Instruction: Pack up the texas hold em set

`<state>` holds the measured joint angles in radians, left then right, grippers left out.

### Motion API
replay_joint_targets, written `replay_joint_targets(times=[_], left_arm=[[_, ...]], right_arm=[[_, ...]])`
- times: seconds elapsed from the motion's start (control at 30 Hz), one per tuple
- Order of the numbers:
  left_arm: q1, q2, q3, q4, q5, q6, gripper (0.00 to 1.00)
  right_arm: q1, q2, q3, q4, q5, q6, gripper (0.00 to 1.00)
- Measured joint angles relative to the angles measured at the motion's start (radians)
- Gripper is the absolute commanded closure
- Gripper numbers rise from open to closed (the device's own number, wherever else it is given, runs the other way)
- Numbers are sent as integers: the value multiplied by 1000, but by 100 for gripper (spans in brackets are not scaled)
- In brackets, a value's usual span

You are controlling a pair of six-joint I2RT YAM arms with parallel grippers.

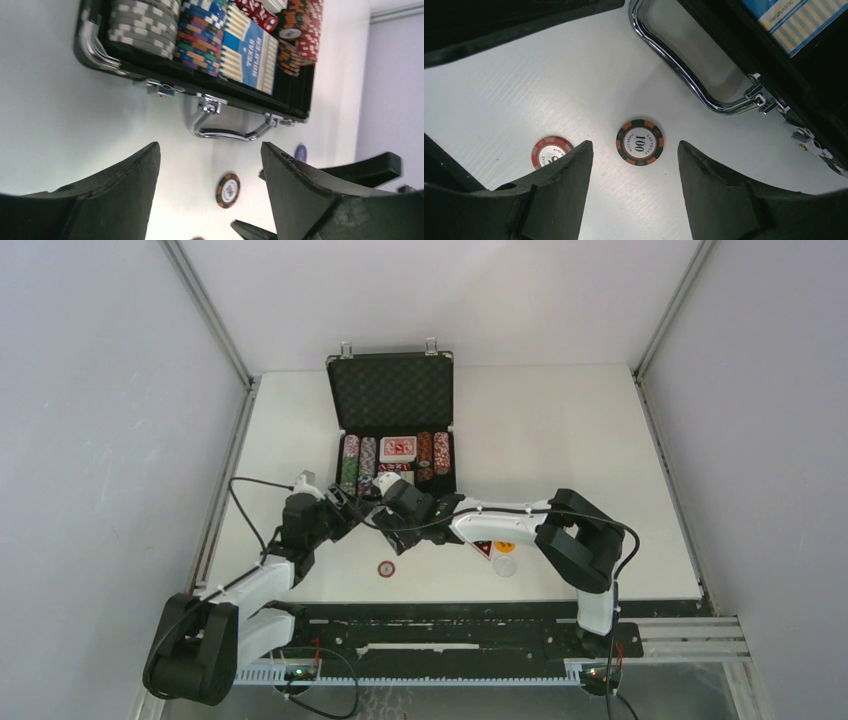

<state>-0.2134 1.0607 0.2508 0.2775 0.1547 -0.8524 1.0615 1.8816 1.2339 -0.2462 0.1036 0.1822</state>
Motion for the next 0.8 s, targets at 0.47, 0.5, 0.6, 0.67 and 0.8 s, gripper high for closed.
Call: replay_joint_targets(times=[0.47, 0.5, 0.6, 0.67, 0.8], left_arm=[[11, -1, -59, 101, 112, -65, 35], [11, -5, -61, 101, 111, -66, 36], [13, -23, -66, 95, 111, -64, 37], [13, -35, -68, 81, 109, -62, 37], [13, -47, -68, 60, 99, -55, 37]], right_arm=[[29, 61, 5, -33, 34, 15, 29], [33, 64, 5, -37, 39, 18, 29], [41, 66, 5, -39, 53, 25, 30], [44, 66, 5, -39, 57, 29, 31], [45, 68, 5, -39, 69, 34, 33]])
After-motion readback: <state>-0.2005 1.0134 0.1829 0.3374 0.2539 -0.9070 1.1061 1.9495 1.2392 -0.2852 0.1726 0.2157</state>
